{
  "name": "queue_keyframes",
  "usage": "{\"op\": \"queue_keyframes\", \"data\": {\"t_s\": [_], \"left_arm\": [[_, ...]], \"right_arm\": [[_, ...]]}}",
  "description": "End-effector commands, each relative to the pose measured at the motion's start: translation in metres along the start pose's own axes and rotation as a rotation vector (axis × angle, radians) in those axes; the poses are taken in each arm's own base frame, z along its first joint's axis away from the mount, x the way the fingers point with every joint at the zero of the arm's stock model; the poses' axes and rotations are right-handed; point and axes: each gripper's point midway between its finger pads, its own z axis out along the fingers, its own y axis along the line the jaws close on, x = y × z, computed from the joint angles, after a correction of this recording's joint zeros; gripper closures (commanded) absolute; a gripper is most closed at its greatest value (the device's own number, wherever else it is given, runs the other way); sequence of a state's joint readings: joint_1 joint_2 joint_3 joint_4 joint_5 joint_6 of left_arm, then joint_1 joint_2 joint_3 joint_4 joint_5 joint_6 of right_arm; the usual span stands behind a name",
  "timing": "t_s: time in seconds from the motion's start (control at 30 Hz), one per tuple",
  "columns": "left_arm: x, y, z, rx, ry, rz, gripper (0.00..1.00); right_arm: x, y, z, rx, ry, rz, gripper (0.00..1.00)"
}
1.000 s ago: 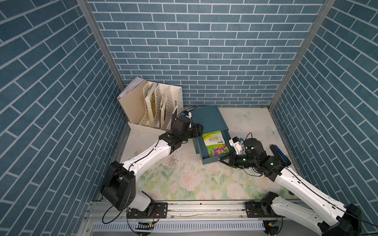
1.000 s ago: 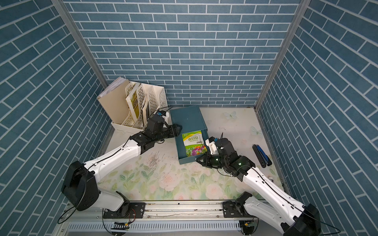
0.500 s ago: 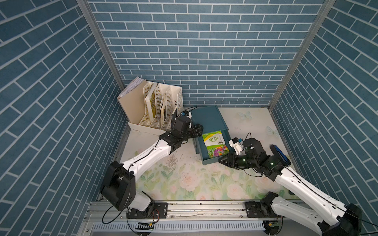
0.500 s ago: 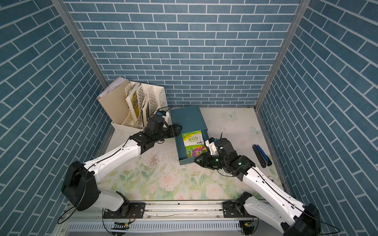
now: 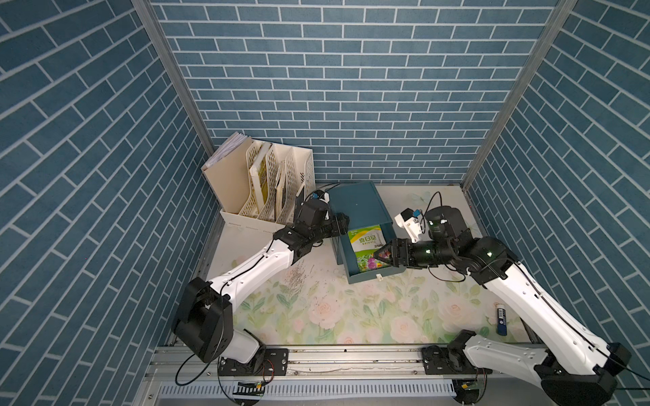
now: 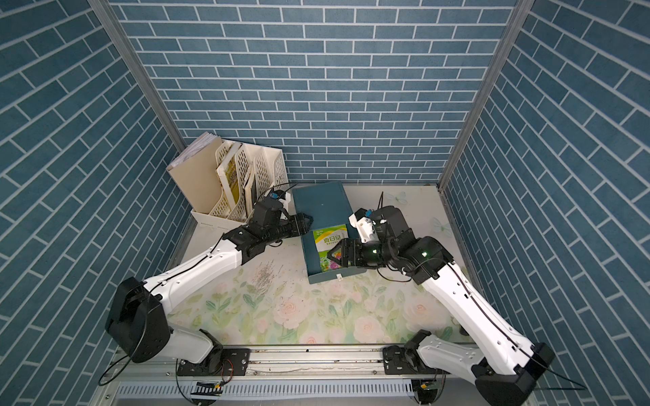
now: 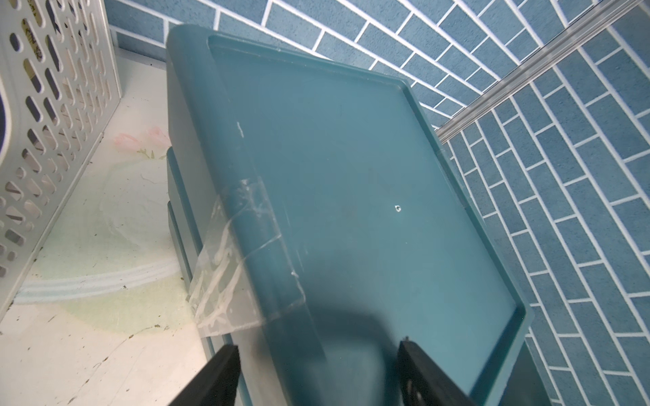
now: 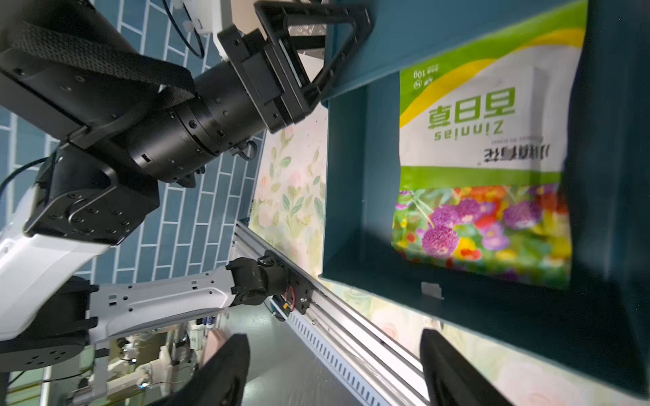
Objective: Take the seed bags out of the drawer
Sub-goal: Pick up the seed packet from the drawer.
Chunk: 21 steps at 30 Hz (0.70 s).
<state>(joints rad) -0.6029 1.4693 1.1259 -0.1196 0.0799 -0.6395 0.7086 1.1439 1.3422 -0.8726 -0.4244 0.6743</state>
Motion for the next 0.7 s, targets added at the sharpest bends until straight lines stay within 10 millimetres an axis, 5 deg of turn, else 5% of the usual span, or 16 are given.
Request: {"op": "queue_keyframes", "data": {"t_s": [0.0, 0.27, 0.67], "left_arm": [[0.011, 0.007, -0.006, -0.038, 0.041, 0.013, 0.25], [0.016, 0.008, -0.007, -0.031, 0.045, -0.006, 0.25], [0.017, 0.010, -0.006, -0.040, 0.050, -0.007, 0.25]], "right_arm": [[-0.002, -0.032, 0.010, 0.192, 0.069, -0.071, 0.16], [-0.039, -0.063, 0.033, 0.408, 0.069, -0.170, 0.08], [-0.050, -0.088, 0.069, 0.477, 0.071, -0.193, 0.00]]}}
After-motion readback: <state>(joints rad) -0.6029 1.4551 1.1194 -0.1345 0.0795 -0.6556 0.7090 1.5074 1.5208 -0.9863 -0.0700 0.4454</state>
